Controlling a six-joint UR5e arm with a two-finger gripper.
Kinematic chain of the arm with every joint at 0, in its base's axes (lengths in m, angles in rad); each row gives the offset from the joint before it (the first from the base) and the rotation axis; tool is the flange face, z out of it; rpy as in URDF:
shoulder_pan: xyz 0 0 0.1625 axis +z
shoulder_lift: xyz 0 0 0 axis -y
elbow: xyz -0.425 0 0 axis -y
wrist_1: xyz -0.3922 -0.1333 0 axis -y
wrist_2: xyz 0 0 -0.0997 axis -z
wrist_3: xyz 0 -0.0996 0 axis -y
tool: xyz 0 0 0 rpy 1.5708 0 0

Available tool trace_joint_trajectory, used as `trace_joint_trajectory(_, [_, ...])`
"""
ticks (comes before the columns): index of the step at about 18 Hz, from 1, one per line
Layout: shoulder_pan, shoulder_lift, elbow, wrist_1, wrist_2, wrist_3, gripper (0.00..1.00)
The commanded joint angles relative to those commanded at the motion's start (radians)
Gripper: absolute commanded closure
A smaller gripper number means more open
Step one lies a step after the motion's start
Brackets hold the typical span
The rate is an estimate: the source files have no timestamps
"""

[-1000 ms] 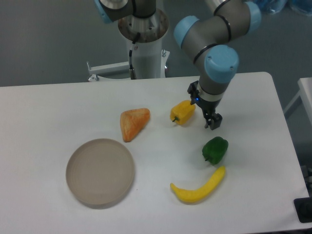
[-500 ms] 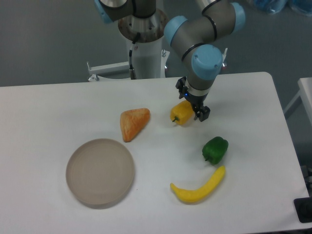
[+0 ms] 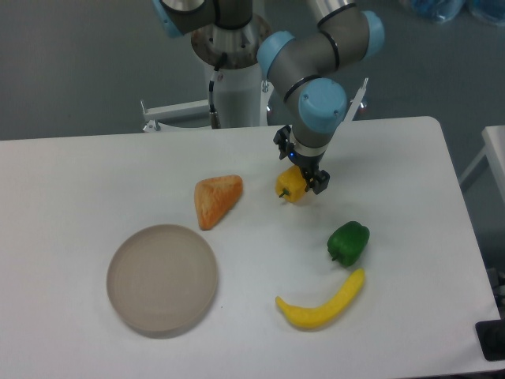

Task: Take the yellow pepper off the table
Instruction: 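Close the gripper around the yellow pepper, then lift the yellow pepper and carry it toward the green pepper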

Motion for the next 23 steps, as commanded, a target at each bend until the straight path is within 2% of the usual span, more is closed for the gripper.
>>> trace_joint_trajectory(5, [-0.006, -0.008, -0.014, 0.032, 0.008, 0.005, 0.02])
trace_joint_trajectory(6, [-0.015, -0.011, -0.011, 0.035, 0.008, 0.003, 0.12])
trace_joint_trajectory(7, [-0.018, -0.015, -0.009, 0.037, 0.009, 0.003, 0.38])
trace_joint_trajectory(8, [-0.018, -0.014, -0.006, 0.037, 0.009, 0.003, 0.51])
trace_joint_trajectory(9, [-0.017, -0.012, 0.001, 0.035, 0.008, 0.002, 0.62])
trace_joint_trajectory(11, [-0.017, -0.014, 0.035, 0.029, 0.011, 0.005, 0.7])
trace_joint_trajectory(15, [-0.005, -0.006, 0.089, 0.014, 0.012, 0.005, 0.76])
trace_joint_trajectory(17, [0.009, -0.003, 0.119, -0.02, 0.012, 0.005, 0.79])
trace_joint_trajectory(21, [0.012, -0.023, 0.277, -0.179, 0.009, 0.005, 0.81])
trace_joint_trajectory(23, [0.012, -0.064, 0.377, -0.253, 0.005, 0.005, 0.81])
